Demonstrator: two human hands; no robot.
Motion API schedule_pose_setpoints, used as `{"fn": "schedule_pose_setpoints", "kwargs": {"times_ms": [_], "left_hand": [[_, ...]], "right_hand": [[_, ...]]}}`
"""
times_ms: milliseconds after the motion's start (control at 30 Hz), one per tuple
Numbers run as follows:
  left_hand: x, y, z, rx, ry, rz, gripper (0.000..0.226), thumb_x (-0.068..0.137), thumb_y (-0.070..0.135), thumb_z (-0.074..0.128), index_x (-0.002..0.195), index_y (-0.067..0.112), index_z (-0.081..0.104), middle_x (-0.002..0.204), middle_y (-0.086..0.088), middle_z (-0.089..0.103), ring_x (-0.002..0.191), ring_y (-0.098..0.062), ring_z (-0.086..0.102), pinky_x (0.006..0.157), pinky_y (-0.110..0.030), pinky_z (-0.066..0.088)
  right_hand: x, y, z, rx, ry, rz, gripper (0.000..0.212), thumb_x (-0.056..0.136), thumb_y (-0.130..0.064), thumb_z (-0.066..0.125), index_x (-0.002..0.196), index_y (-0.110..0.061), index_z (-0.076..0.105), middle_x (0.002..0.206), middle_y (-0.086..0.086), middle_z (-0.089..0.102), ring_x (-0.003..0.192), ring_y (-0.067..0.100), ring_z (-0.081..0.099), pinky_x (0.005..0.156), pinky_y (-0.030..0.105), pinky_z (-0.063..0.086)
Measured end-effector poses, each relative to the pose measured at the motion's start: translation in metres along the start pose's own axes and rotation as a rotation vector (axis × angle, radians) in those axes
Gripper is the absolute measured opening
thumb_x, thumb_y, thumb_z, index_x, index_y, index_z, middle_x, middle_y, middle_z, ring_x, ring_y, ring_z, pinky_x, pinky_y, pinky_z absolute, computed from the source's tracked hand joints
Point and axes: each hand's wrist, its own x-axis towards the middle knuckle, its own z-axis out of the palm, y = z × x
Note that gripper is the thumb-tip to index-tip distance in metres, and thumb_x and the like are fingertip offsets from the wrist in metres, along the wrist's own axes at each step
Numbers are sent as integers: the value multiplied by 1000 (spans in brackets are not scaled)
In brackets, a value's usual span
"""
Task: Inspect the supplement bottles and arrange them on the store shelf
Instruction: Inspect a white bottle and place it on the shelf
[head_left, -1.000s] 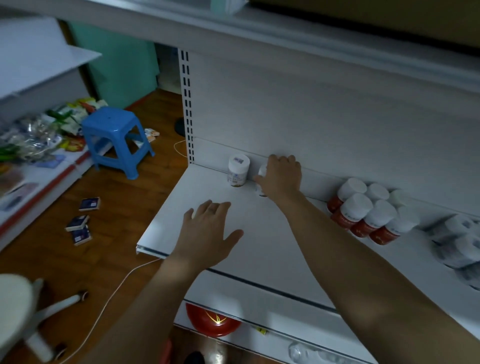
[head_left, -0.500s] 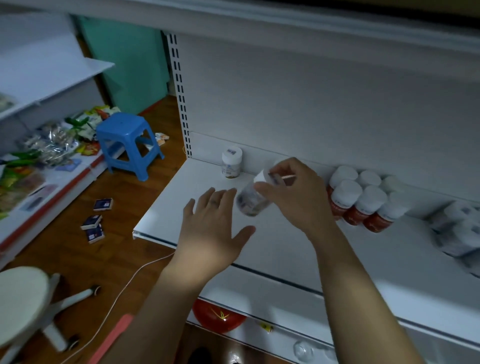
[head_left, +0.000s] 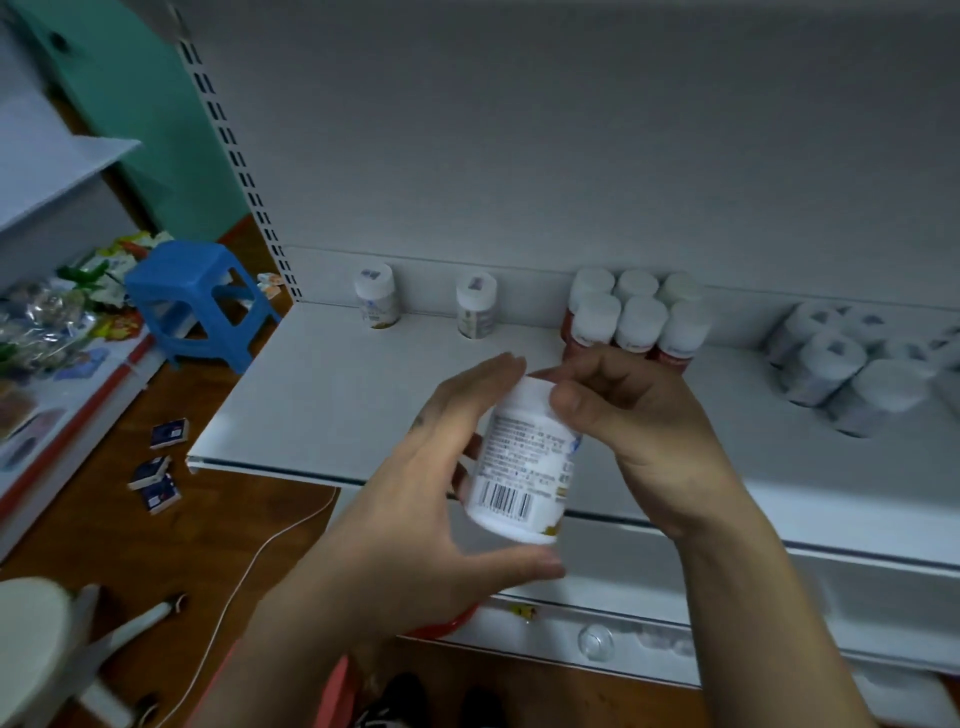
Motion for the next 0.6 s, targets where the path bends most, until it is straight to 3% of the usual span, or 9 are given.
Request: {"fn": "schedule_pose_setpoints", "kwargs": {"times_ms": [100, 200, 333, 433, 600], "left_hand": [[2, 2, 7, 0, 68, -16, 102, 50, 52, 90, 127, 65, 25, 109, 15, 59, 95, -5, 59, 74, -17, 50], [5, -1, 12, 37, 172, -27, 102, 44, 66, 84, 128, 52, 29, 108, 12, 59, 89, -8, 61, 73, -29, 54], [12, -3, 11, 146, 301, 24, 101, 44, 76, 74, 129, 42, 32, 119, 25, 47, 103, 1, 53, 76, -17, 47], [14, -5, 9, 159, 362, 76, 96, 49, 74, 74, 129, 42, 33, 122, 25, 45, 109, 0, 50, 78, -9, 41], [13, -12, 6, 83, 400, 82, 93, 56, 66, 74, 135, 34, 35, 127, 24, 44, 117, -1, 48, 84, -12, 43]], "right_hand": [[1, 7, -2, 66, 15, 15, 55, 54, -63, 83, 85, -17, 77, 94, 4, 76, 87, 22, 69, 77, 30, 55], [2, 13, 0, 227, -31, 89, 58, 62, -59, 81, 99, -15, 75, 101, 9, 73, 92, 25, 68, 80, 34, 56], [1, 20, 1, 522, -163, 229, 61, 68, -38, 85, 117, -5, 67, 111, 17, 68, 102, 30, 64, 90, 45, 52], [1, 20, 4, 621, -235, 255, 58, 73, -30, 81, 122, -4, 65, 123, 23, 62, 111, 36, 61, 97, 56, 46], [1, 19, 12, 654, -357, 283, 61, 83, -24, 72, 134, 1, 52, 131, 28, 57, 115, 40, 60, 93, 55, 50]]}}
